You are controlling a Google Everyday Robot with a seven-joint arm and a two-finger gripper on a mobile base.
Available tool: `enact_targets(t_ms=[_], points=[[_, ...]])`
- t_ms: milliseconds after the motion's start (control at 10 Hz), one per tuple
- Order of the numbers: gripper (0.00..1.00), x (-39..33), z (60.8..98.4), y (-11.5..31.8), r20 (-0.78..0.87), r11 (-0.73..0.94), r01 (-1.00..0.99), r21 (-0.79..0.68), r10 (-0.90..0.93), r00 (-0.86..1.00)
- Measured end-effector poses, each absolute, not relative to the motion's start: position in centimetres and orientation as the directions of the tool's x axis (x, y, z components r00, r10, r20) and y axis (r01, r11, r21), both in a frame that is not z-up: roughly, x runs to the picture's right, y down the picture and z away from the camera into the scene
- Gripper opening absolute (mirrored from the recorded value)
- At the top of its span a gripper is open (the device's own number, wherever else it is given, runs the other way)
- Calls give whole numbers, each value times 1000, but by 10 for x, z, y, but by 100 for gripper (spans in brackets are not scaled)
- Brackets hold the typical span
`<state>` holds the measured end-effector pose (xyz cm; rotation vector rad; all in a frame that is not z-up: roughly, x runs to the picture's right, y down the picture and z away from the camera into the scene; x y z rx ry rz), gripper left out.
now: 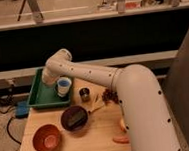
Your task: Place sponge in tray
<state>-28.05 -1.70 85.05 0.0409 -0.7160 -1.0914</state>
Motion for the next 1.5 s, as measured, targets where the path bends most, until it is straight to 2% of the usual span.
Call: enact_targets(t_ms=[500, 700, 800, 1500], points=[[9, -278, 850, -13, 520, 470, 792, 390, -822, 232], [19, -274, 849, -12, 524, 462, 790, 402, -824, 215], [21, -273, 849, -12, 524, 458, 790, 407, -826, 208], [21, -269, 849, -9, 533, 436, 788, 435, -830, 165]])
